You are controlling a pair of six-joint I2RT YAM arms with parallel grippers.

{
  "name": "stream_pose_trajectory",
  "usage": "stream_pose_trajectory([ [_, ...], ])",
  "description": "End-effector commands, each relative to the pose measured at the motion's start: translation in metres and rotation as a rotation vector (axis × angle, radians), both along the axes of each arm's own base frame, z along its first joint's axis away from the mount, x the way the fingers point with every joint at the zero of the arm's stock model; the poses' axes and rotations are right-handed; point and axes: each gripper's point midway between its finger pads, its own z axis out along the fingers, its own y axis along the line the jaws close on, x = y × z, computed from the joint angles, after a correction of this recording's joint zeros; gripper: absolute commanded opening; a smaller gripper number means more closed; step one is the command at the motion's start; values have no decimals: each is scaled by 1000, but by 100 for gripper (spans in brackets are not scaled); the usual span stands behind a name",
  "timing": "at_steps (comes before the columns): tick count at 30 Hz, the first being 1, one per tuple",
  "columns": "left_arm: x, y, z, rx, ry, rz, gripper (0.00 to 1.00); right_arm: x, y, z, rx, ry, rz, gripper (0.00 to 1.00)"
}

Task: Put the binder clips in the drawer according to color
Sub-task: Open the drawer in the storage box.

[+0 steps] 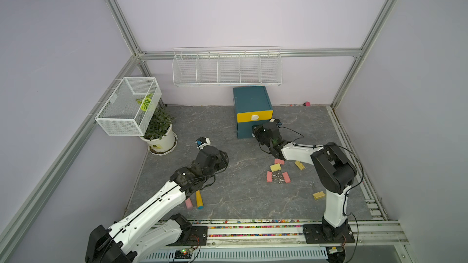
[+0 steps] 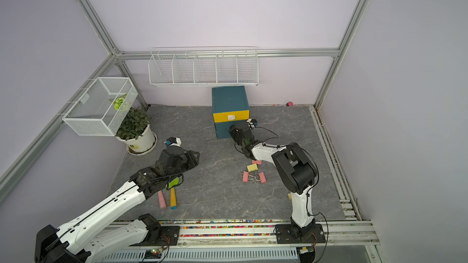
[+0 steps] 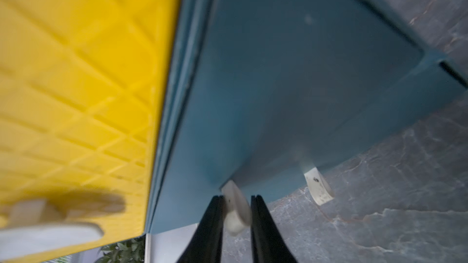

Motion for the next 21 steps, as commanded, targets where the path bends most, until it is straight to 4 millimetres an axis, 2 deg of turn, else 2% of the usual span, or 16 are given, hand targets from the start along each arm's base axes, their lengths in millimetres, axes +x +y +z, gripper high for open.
stream_pose_trajectory([
  [1,-1,-1,2,-7,-11,-10,50,6,-5,2,8,-13,-36,20],
  [7,-1,-1,2,-9,-12,-10,50,3,-4,2,5,-4,-27,0],
  [11,0,-2,2,-7,-13,-11,50,-13,-1,-6,-7,29,-5,0],
  [16,3,-5,-2,-5,-4,-15,50,-46,2,-19,-18,78,37,0],
  [21,5,-8,-2,-13,-5,-17,50,-73,6,-21,-27,93,96,0],
])
